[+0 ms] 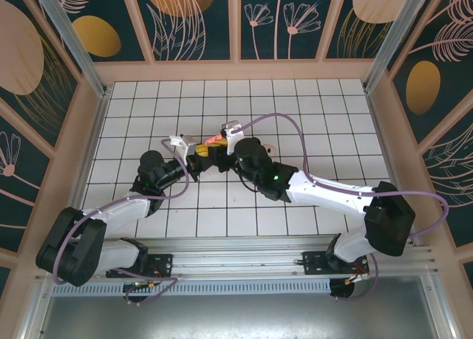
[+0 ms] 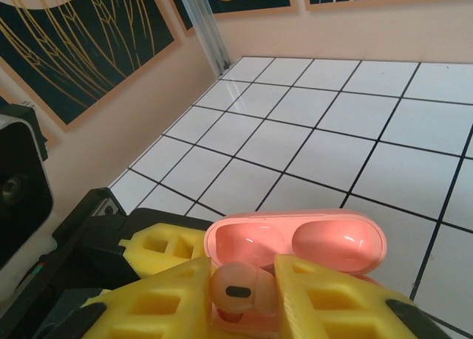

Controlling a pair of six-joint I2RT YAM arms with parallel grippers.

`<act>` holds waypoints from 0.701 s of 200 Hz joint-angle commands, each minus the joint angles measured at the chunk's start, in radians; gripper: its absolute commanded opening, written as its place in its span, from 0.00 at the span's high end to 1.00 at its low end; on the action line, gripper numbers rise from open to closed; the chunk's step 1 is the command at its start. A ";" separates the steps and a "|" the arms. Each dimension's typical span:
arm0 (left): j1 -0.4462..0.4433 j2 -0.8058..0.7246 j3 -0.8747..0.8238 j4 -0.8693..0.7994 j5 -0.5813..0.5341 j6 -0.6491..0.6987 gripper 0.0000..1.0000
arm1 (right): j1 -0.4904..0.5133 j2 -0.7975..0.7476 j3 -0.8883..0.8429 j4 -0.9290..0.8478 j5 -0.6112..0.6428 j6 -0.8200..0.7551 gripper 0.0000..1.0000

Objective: Insert wireless bluetooth earbuds into charging case

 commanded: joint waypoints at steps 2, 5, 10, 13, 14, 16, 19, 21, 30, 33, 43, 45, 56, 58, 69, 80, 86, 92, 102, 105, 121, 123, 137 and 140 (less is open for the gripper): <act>-0.002 -0.037 0.031 0.071 0.001 0.000 0.86 | 0.012 -0.027 -0.023 -0.067 0.002 -0.017 0.69; -0.001 -0.037 0.031 0.071 0.000 0.002 0.86 | 0.012 -0.028 -0.022 -0.067 0.002 -0.017 0.68; -0.002 -0.038 0.031 0.069 0.002 0.004 0.86 | 0.014 -0.031 -0.020 -0.068 0.002 -0.017 0.67; -0.002 -0.039 0.031 0.068 0.004 0.005 0.86 | 0.013 -0.033 -0.018 -0.070 0.003 -0.017 0.66; -0.003 -0.039 0.032 0.068 0.004 0.006 0.86 | 0.012 -0.034 -0.017 -0.070 0.002 -0.017 0.66; -0.002 -0.039 0.032 0.065 0.006 0.006 0.86 | 0.011 -0.034 -0.016 -0.070 0.002 -0.018 0.65; -0.001 -0.039 0.031 0.064 0.006 0.009 0.86 | 0.011 -0.037 -0.015 -0.071 0.002 -0.019 0.64; -0.002 -0.039 0.031 0.062 0.006 0.010 0.86 | 0.011 -0.038 -0.014 -0.071 0.001 -0.018 0.64; -0.001 -0.040 0.034 0.056 0.009 0.012 0.86 | 0.011 -0.043 -0.005 -0.074 -0.004 -0.021 0.62; -0.002 -0.040 0.034 0.052 0.010 0.015 0.86 | 0.011 -0.046 -0.003 -0.076 -0.006 -0.022 0.61; -0.001 -0.043 0.033 0.045 0.012 0.023 0.86 | 0.010 -0.054 0.007 -0.080 -0.010 -0.023 0.59; -0.002 -0.043 0.033 0.043 0.013 0.024 0.86 | 0.009 -0.056 0.009 -0.082 -0.013 -0.023 0.59; -0.002 -0.046 0.032 0.036 0.017 0.031 0.85 | 0.006 -0.070 0.018 -0.087 -0.027 -0.025 0.56; -0.002 -0.047 0.032 0.035 0.017 0.033 0.85 | 0.005 -0.073 0.019 -0.088 -0.030 -0.026 0.56; -0.002 -0.049 0.031 0.031 0.023 0.041 0.85 | 0.000 -0.091 0.028 -0.091 -0.053 -0.027 0.53; -0.002 -0.052 0.028 0.025 0.029 0.051 0.85 | -0.007 -0.116 0.034 -0.092 -0.084 -0.030 0.50; -0.002 -0.053 0.027 0.022 0.034 0.057 0.85 | -0.011 -0.129 0.036 -0.093 -0.104 -0.030 0.49; -0.002 -0.055 0.026 0.018 0.042 0.063 0.85 | -0.020 -0.143 0.038 -0.093 -0.130 -0.031 0.47; -0.002 -0.057 0.025 0.013 0.055 0.076 0.85 | -0.037 -0.164 0.040 -0.097 -0.175 -0.026 0.45; -0.001 -0.058 0.026 0.010 0.059 0.079 0.85 | -0.043 -0.169 0.040 -0.099 -0.185 -0.024 0.45; -0.002 -0.064 0.025 0.006 0.088 0.091 0.85 | -0.092 -0.199 0.039 -0.107 -0.276 0.001 0.42; -0.002 -0.064 0.025 0.006 0.091 0.092 0.85 | -0.100 -0.203 0.039 -0.107 -0.289 0.006 0.42; -0.002 -0.069 0.025 0.004 0.116 0.099 0.84 | -0.152 -0.218 0.035 -0.104 -0.380 0.032 0.41; -0.002 -0.068 0.027 0.003 0.121 0.100 0.84 | -0.163 -0.220 0.032 -0.102 -0.401 0.036 0.40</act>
